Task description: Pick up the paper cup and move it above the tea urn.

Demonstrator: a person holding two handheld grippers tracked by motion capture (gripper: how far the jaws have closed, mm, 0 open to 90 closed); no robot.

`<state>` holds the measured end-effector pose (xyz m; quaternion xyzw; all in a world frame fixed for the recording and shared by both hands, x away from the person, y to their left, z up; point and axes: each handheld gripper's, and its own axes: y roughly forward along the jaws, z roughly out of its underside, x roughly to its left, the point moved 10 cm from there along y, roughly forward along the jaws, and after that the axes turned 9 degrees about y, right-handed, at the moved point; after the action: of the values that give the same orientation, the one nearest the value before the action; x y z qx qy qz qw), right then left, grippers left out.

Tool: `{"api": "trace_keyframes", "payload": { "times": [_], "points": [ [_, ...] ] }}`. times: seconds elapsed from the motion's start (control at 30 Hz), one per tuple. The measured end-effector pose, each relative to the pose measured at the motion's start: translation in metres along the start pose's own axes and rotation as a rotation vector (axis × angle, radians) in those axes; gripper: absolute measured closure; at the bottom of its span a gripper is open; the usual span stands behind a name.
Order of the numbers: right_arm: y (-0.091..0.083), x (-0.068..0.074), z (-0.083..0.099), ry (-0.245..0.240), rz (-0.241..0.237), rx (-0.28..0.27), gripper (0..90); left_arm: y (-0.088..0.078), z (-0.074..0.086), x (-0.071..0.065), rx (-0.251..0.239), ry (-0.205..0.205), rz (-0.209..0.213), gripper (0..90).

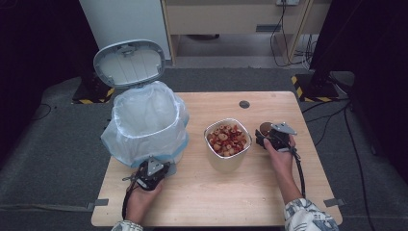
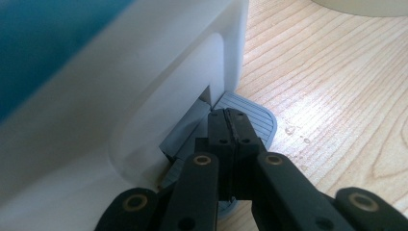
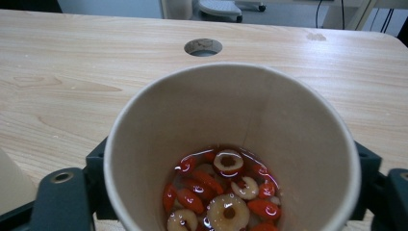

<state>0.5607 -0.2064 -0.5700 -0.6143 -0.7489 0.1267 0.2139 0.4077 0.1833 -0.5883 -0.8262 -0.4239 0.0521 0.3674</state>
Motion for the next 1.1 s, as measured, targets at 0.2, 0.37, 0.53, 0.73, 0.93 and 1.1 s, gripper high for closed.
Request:
{"api": "trace_keyframes", "payload": {
  "times": [0.2, 0.37, 0.53, 0.73, 0.93, 1.1],
  "points": [
    [-0.001, 0.000, -0.001, -0.007, -0.016, -0.009, 26.7, 0.000, 0.000, 0.000, -0.001, -0.001, 0.000, 88.8],
    [-0.007, -0.001, -0.006, -0.036, -0.044, -0.019, 29.8, 0.000, 0.000, 0.000, 0.000, 0.000, 0.000, 88.7],
    [-0.019, 0.000, -0.019, -0.077, -0.065, -0.036, 30.3, 0.000, 0.000, 0.000, 0.002, 0.001, -0.002, 88.7],
    [-0.034, 0.000, -0.037, -0.116, -0.082, -0.052, 30.4, 0.000, 0.000, 0.000, 0.003, 0.001, -0.003, 88.8],
    [-0.045, 0.001, -0.054, -0.162, -0.095, -0.062, 30.7, 0.000, 0.000, 0.000, 0.003, 0.001, -0.004, 88.8],
    [-0.050, 0.005, -0.063, -0.203, -0.104, -0.063, 30.8, 0.000, 0.000, 0.000, 0.003, 0.001, -0.004, 88.7]
  ]
}}
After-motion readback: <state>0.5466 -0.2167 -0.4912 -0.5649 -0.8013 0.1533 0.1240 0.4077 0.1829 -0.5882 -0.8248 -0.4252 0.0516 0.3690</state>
